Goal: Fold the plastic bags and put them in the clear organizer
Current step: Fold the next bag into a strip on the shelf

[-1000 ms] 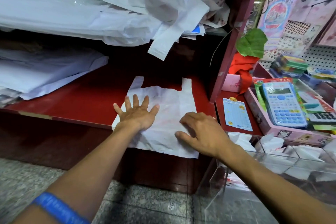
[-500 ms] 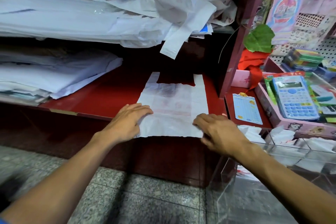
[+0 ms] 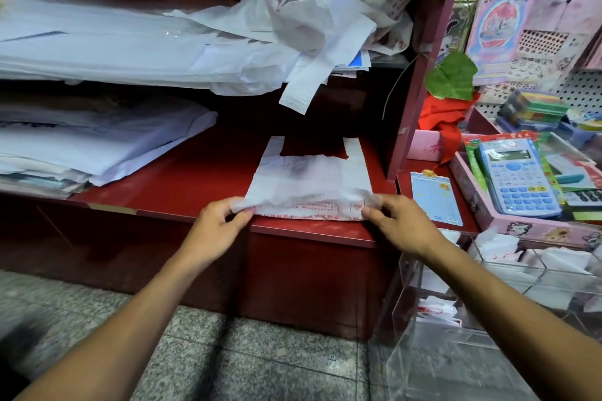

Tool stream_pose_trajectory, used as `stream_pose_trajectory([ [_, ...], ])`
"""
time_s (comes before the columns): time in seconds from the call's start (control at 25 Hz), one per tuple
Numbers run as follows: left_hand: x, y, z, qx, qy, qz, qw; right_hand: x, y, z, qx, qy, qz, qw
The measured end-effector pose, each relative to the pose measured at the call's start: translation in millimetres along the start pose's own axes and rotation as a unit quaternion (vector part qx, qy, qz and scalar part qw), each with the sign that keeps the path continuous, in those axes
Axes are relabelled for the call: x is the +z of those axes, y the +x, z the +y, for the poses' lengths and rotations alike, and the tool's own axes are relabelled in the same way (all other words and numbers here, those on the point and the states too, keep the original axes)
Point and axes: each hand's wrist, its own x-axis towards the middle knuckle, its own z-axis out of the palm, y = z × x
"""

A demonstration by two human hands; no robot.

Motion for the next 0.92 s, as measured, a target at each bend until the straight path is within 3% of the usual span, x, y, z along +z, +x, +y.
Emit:
stream_pose_trajectory([
  [0.16,2.8,5.2,3.1,-0.053,-0.028,0.055,0.997,-1.0,6.1,-1.3,0.073,0.076,0.023,0.994],
  [0.36,8.5,9.0,2.8,-0.107,0.072,0.105,0.986,0.7,11.8,-4.9,0.121,0.056,0.03,0.991],
  [0.56,14.4,10.0,11.4,-0.127,0.188,0.15,0.962,8.0,18.0,-8.3,0.14,-0.027,0.052,0.988],
  [0.92,16.9,14.3,12.3,-0.121,0.216,0.145,0.958,20.0,20.0,-7.2,0.118,-0.137,0.116,0.977],
])
